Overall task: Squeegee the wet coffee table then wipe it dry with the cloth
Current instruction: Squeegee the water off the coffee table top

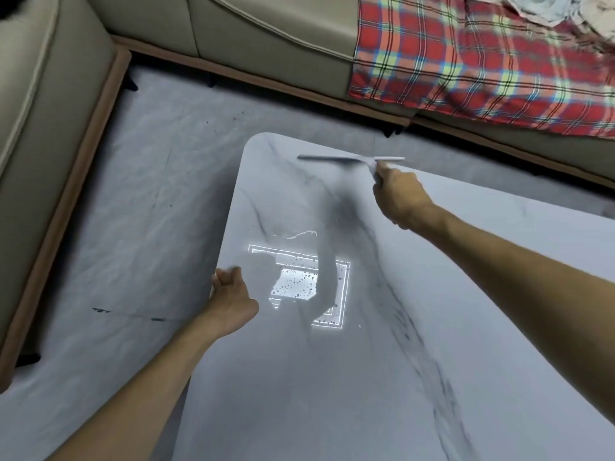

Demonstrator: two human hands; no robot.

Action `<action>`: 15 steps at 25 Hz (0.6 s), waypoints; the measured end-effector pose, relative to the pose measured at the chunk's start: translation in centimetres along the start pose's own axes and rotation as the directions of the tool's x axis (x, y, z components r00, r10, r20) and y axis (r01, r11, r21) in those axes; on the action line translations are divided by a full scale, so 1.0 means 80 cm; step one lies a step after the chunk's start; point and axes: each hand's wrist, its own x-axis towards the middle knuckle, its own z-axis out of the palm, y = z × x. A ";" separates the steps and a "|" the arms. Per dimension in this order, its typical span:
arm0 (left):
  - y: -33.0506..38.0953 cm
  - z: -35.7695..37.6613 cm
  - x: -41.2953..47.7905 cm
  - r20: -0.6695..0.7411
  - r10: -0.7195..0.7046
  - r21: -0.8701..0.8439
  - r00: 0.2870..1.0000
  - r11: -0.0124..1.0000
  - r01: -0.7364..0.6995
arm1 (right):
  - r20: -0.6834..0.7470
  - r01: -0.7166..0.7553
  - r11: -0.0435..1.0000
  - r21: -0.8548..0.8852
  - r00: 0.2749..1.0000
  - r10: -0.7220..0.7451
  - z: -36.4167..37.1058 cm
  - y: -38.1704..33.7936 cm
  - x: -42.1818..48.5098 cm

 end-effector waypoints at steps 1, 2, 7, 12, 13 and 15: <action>-0.002 0.002 0.004 0.011 -0.002 0.003 1.000 1.000 0.002 | -0.002 0.016 0.999 -0.031 1.000 -0.016 0.012 0.009 -0.014; -0.004 0.005 0.007 0.023 -0.006 0.004 1.000 1.000 0.006 | -0.003 0.036 0.997 -0.061 0.999 -0.037 0.024 0.017 -0.033; 0.002 0.004 0.010 0.028 -0.063 -0.072 0.998 0.995 0.064 | 0.173 0.071 0.995 -0.077 0.983 -0.056 0.034 0.039 -0.135; 0.001 0.008 0.012 -0.003 0.002 -0.017 1.000 1.000 -0.002 | -0.020 0.118 0.993 -0.011 0.993 -0.118 -0.014 0.022 -0.072; 0.001 0.009 0.013 -0.011 -0.001 -0.014 1.000 1.000 0.001 | -0.038 0.080 0.997 0.024 0.996 -0.079 -0.019 0.016 -0.046; 0.001 0.011 0.014 -0.014 -0.020 -0.056 1.000 0.998 0.019 | -0.016 -0.018 0.996 0.092 1.000 0.020 -0.020 0.009 -0.009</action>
